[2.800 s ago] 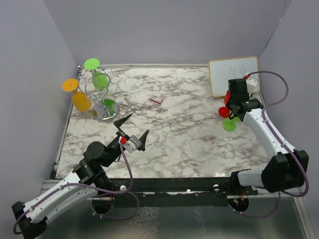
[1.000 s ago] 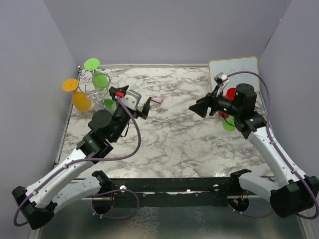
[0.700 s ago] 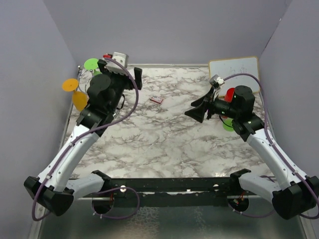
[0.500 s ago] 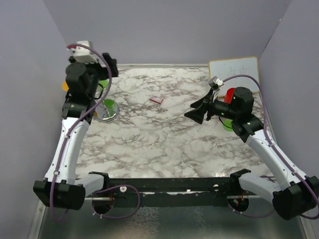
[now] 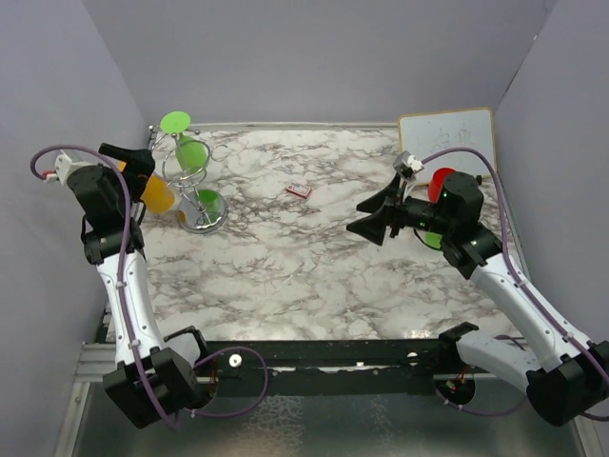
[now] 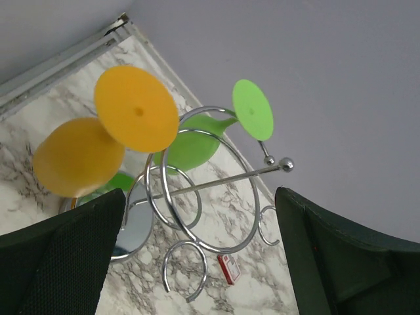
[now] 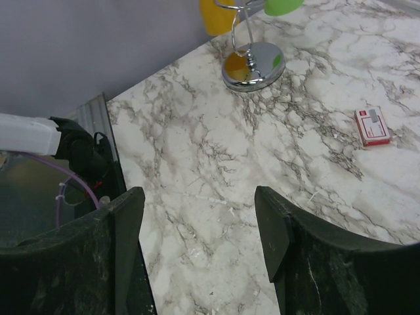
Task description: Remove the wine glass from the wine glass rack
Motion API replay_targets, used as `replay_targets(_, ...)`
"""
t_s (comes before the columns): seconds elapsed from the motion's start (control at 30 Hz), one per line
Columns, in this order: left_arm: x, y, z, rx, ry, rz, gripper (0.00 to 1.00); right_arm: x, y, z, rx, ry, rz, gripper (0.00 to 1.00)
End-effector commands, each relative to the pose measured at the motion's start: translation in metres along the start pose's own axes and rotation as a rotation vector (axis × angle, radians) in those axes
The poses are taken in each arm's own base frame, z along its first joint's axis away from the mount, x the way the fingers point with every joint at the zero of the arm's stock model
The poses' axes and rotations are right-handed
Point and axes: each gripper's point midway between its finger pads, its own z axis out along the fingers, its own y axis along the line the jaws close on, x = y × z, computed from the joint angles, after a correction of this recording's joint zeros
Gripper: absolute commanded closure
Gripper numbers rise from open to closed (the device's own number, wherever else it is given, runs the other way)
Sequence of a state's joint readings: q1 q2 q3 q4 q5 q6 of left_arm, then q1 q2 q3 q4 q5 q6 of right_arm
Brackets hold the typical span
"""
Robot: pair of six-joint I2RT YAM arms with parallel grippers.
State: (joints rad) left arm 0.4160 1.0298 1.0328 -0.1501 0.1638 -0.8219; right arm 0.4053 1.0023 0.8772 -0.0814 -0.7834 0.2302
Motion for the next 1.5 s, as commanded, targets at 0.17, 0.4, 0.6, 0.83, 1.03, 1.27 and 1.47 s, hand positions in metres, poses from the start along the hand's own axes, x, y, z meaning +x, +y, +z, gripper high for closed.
replay_targets(0.17, 0.001, 0.040, -0.003, -0.142, -0.051, -0.256, 0.01, -0.009, 0.014, 0.002, -0.015, -0.019, -0.057, 0.31)
replay_targets(0.4, 0.010, 0.049, 0.009, -0.174, -0.023, -0.376, 0.16, -0.008, 0.018, 0.003, -0.025, -0.015, -0.062, 0.31)
replay_targets(0.6, 0.012, 0.057, 0.021, -0.210, -0.016, -0.430, 0.29, -0.008, 0.019, 0.003, -0.022, -0.015, -0.068, 0.31)
replay_targets(0.83, 0.011, 0.067, 0.033, -0.244, -0.040, -0.480, 0.41, -0.007, 0.017, 0.004, -0.018, -0.013, -0.066, 0.32)
replay_targets(1.03, 0.004, 0.069, 0.041, -0.231, -0.077, -0.477, 0.48, -0.006, 0.016, 0.005, -0.017, -0.011, -0.065, 0.32)
replay_targets(1.27, 0.003, 0.073, 0.048, -0.252, -0.083, -0.481, 0.49, -0.006, 0.014, 0.006, -0.014, -0.009, -0.062, 0.32)
replay_targets(1.47, -0.002, 0.072, 0.052, -0.241, -0.096, -0.471, 0.59, -0.005, 0.013, 0.007, -0.013, -0.008, -0.060, 0.32)
